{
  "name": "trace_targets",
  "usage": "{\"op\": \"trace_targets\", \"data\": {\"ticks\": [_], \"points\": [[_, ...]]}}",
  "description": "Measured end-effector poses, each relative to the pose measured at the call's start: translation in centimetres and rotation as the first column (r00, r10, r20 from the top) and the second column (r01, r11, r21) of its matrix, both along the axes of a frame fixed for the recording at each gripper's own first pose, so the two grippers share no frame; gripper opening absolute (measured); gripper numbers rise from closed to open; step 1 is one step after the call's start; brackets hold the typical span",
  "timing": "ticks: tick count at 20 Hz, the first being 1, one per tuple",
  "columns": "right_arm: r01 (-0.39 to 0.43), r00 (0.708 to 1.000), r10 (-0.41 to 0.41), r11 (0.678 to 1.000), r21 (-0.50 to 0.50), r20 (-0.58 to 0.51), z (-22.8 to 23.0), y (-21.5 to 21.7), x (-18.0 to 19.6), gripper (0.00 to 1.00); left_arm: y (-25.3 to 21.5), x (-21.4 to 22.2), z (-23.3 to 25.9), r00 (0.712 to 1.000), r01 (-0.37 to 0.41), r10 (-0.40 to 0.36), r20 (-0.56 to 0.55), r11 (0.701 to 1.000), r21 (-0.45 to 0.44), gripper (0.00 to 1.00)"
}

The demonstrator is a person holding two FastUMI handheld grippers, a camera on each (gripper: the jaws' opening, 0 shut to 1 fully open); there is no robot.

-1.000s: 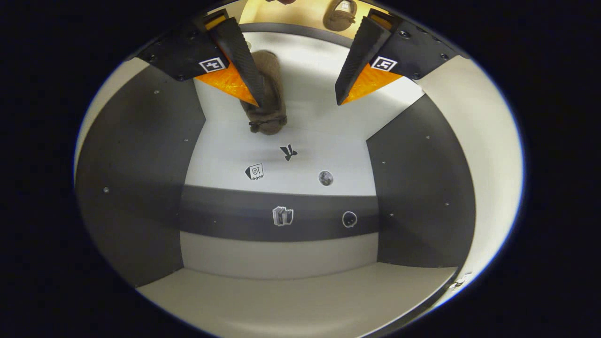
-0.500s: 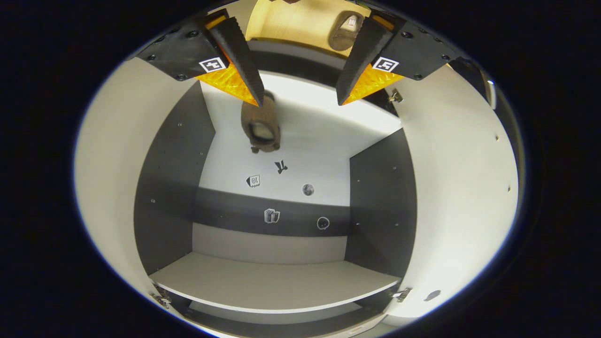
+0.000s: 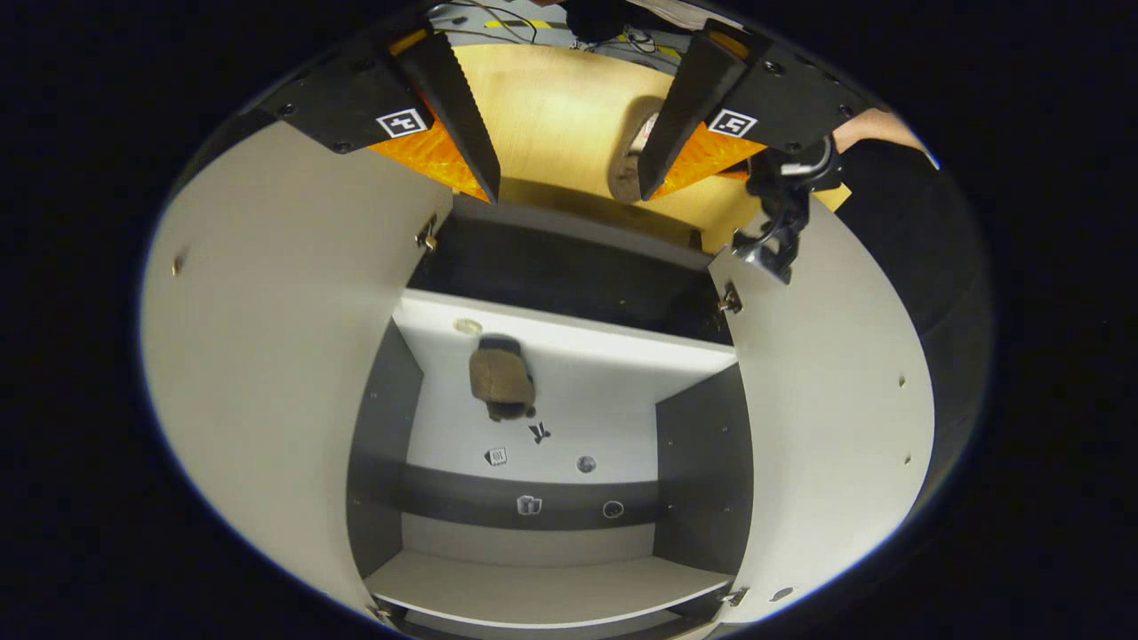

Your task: Grab one shoe with the right hand and put it into the shoe cabinet, grab the other shoe with the left hand and put it into the shoe cabinet; then close the right door with the right hand and the left door with the left hand.

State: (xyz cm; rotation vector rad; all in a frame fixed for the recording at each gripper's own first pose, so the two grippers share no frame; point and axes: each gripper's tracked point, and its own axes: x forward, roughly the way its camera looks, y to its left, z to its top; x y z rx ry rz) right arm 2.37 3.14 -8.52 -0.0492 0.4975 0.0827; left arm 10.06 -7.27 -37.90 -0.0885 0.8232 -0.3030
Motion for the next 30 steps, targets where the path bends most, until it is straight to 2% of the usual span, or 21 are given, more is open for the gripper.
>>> {"op": "trace_targets", "data": {"ticks": [1, 3, 4, 5, 6, 7, 9, 10, 11, 12, 15, 16, 18, 19, 20, 22, 23, 24, 26, 28, 30], "points": [[0.018, 1.0, -0.017, 1.0, 0.017, -0.014, -0.5, -0.1, -1.4, 0.98, -0.1, 0.7, -1.1, 1.0, 0.004, -0.004, -0.013, 1.0, 0.014, 1.0], [0.067, 0.998, -0.067, 0.995, 0.074, -0.006, -0.7, -0.8, -3.9, 0.98, -0.2, 1.8, -2.9, 0.999, 0.023, -0.021, -0.041, 0.999, 0.039, 0.95], [0.089, 0.996, -0.088, 0.99, 0.106, -0.015, -1.1, -1.0, -5.3, 0.98, -0.3, 2.4, -3.7, 0.998, 0.027, -0.024, -0.052, 0.998, 0.053, 1.0], [0.108, 0.994, -0.106, 0.985, 0.134, -0.023, -1.4, -1.4, -6.7, 0.98, -0.3, 2.5, -4.7, 0.997, 0.028, -0.023, -0.074, 0.998, 0.064, 0.96], [0.129, 0.992, -0.126, 0.981, 0.147, -0.029, -1.7, -2.1, -7.9, 0.98, -0.6, 2.6, -5.5, 0.995, 0.028, -0.022, -0.097, 0.997, 0.065, 1.0], [0.151, 0.988, -0.148, 0.979, 0.139, -0.032, -1.9, -3.2, -9.1, 0.98, -0.7, 2.9, -6.1, 0.993, 0.023, -0.016, -0.116, 0.998, 0.061, 0.96], [0.262, 0.965, -0.263, 0.959, 0.106, -0.011, -1.9, -7.5, -11.3, 0.98, -0.9, 3.3, -6.8, 0.989, 0.016, -0.006, -0.148, 0.998, 0.064, 1.0], [0.354, 0.933, -0.359, 0.926, 0.13, 0.014, -1.2, -9.9, -12.5, 0.99, -0.9, 3.5, -6.9, 0.987, 0.011, 0.0, -0.162, 0.998, 0.068, 1.0], [0.449, 0.887, -0.461, 0.875, 0.179, 0.029, -0.6, -12.1, -13.5, 0.98, -1.1, 3.6, -6.9, 0.985, 0.011, 0.0, -0.171, 0.998, 0.06, 0.9], [0.51, 0.844, -0.534, 0.828, 0.233, 0.047, 0.0, -14.0, -14.5, 0.98, -1.3, 3.9, -6.8, 0.986, -0.003, 0.013, -0.167, 0.998, 0.058, 0.89], [0.634, 0.732, -0.677, 0.719, 0.284, 0.077, 0.5, -20.0, -17.9, 0.97, -1.5, 4.1, -7.4, 0.978, -0.04, 0.055, -0.202, 0.996, 0.077, 0.48], [0.656, 0.71, -0.699, 0.698, 0.286, 0.078, 0.0, -21.5, -18.3, 0.96, -1.4, 4.0, -7.5, 0.974, -0.053, 0.069, -0.216, 0.995, 0.082, 0.43], [0.689, 0.684, -0.726, 0.674, 0.269, 0.068, -0.7, -23.5, -18.6, 0.92, -1.4, 3.4, -7.9, 0.958, -0.104, 0.123, -0.26, 0.991, 0.084, 0.48], [0.696, 0.679, -0.731, 0.67, 0.258, 0.065, -0.5, -24.3, -18.9, 0.95, -1.3, 3.3, -7.8, 0.951, -0.137, 0.152, -0.269, 0.988, 0.074, 0.34], [0.689, 0.688, -0.723, 0.679, 0.254, 0.069, -0.2, -24.9, -18.5, 0.96, -0.9, 3.4, -7.9, 0.946, -0.171, 0.185, -0.266, 0.982, 0.078, 0.34], [0.659, 0.719, -0.691, 0.712, 0.241, 0.073, -0.7, -26.2, -17.5, 0.96, -0.9, 3.7, -7.6, 0.925, -0.251, 0.262, -0.273, 0.965, 0.077, 0.17], [0.645, 0.733, -0.676, 0.728, 0.233, 0.081, -0.8, -26.8, -16.9, 0.92, -1.4, 3.5, -7.7, 0.922, -0.25, 0.259, -0.287, 0.966, 0.067, 0.04], [0.63, 0.746, -0.661, 0.742, 0.229, 0.087, -0.8, -27.3, -16.3, 0.96, -1.4, 3.4, -8.1, 0.924, -0.243, 0.249, -0.291, 0.968, 0.059, 0.04], [0.606, 0.763, -0.639, 0.76, 0.235, 0.099, -0.6, -28.2, -14.6, 0.96, -1.4, 3.6, -7.8, 0.927, -0.233, 0.236, -0.29, 0.971, 0.047, 0.04], [0.591, 0.77, -0.628, 0.769, 0.243, 0.114, -0.3, -29.1, -13.5, 0.92, -1.6, 3.5, -7.2, 0.932, -0.23, 0.232, -0.279, 0.972, 0.039, 0.03], [0.581, 0.776, -0.618, 0.778, 0.24, 0.127, -0.1, -29.9, -12.5, 0.96, -1.4, 2.7, -6.3, 0.937, -0.233, 0.232, -0.262, 0.972, 0.026, 0.03]]}}
